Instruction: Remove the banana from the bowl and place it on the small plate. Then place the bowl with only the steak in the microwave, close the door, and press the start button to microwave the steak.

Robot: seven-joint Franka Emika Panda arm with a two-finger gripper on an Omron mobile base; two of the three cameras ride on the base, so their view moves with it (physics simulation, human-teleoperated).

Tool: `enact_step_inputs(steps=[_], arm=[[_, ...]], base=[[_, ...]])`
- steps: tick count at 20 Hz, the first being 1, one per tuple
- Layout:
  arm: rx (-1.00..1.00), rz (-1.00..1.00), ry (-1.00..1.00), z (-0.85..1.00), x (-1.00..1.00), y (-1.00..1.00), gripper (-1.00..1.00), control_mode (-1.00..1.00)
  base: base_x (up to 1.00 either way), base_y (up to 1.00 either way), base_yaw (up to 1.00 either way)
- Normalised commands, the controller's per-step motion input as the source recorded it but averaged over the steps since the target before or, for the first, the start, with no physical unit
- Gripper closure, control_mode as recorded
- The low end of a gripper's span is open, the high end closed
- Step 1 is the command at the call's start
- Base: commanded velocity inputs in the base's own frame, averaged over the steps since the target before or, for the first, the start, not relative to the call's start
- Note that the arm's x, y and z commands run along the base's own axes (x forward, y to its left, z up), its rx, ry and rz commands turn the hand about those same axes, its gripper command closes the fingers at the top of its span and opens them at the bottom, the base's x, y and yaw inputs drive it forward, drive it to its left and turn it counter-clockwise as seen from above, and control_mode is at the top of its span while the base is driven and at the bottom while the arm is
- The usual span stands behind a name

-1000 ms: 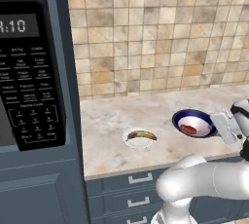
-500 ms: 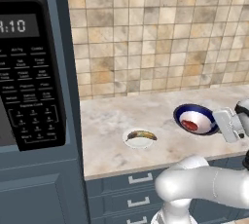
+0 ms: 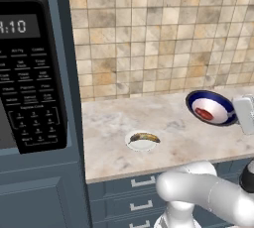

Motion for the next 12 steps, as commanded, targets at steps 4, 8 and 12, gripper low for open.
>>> enact_step_inputs(steps=[4,8,12], arm=[[0.0,-0.06,0.06,0.7,-0.58,0.68,1.0,-1.0],[-0.02,-0.04,0.11,0.22,-0.43,1.0,1.0,-1.0],[-0.04,-0.03,0.16,0.0,-0.46,1.0,1.0,-1.0]], base=[[0.0,0.0,0.0],[0.0,0.0,0.0],[0.0,0.0,0.0]])
